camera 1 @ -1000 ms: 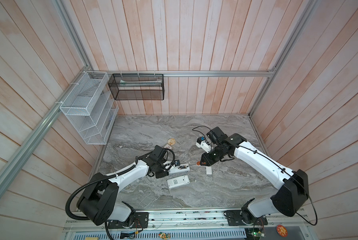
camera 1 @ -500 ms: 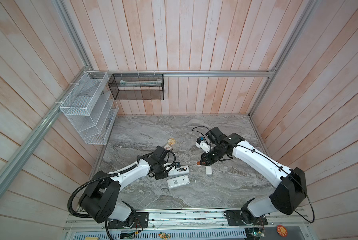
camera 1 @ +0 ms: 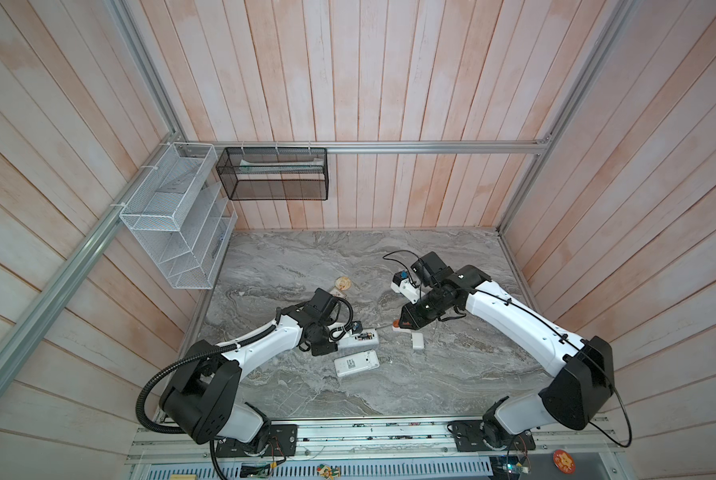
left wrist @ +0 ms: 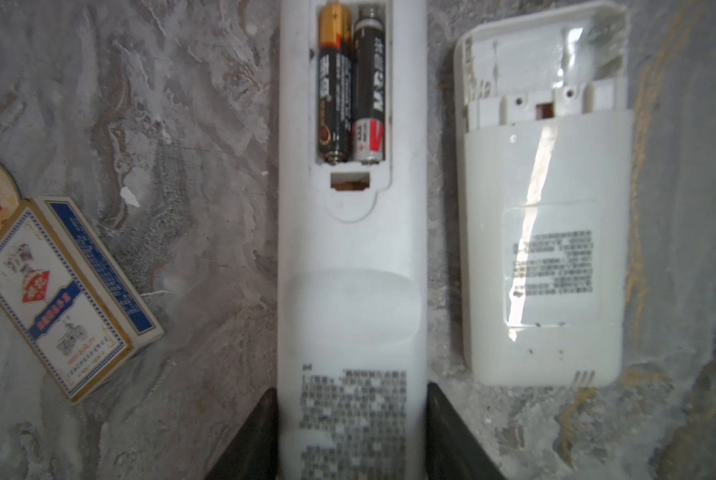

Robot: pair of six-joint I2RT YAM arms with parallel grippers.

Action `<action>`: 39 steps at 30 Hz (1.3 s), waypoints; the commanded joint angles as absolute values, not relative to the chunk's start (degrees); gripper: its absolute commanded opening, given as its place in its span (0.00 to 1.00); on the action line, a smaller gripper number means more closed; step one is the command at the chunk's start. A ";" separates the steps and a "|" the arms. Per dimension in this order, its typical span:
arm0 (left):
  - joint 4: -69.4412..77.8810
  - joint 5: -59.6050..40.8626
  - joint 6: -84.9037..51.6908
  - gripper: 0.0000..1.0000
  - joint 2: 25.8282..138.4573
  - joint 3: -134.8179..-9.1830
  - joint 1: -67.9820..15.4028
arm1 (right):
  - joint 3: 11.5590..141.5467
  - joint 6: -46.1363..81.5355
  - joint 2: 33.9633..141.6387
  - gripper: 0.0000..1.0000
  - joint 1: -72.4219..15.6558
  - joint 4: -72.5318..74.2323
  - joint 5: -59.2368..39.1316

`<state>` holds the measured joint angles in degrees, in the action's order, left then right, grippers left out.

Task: Unload the batteries from the remote control
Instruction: 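Pry a battery out of the compartment with the screwdriver tip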

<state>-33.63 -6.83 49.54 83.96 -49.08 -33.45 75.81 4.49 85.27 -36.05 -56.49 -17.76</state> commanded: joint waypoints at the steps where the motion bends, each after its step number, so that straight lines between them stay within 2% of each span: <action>1: -35.42 -4.99 51.29 0.00 82.54 -51.32 -33.67 | 77.85 5.10 83.50 0.07 -36.56 -56.00 -16.83; 10: -41.90 -0.16 51.86 0.00 79.39 -50.64 -33.54 | 77.37 5.76 83.01 0.07 -36.55 -55.02 -17.00; 16: -44.60 -0.15 52.81 0.00 77.34 -48.97 -33.60 | 75.61 5.06 82.57 0.07 -36.81 -52.89 -22.29; 39: -44.83 -0.75 52.72 0.00 81.29 -48.49 -33.75 | 69.11 4.42 84.62 0.07 -39.11 -47.82 -25.29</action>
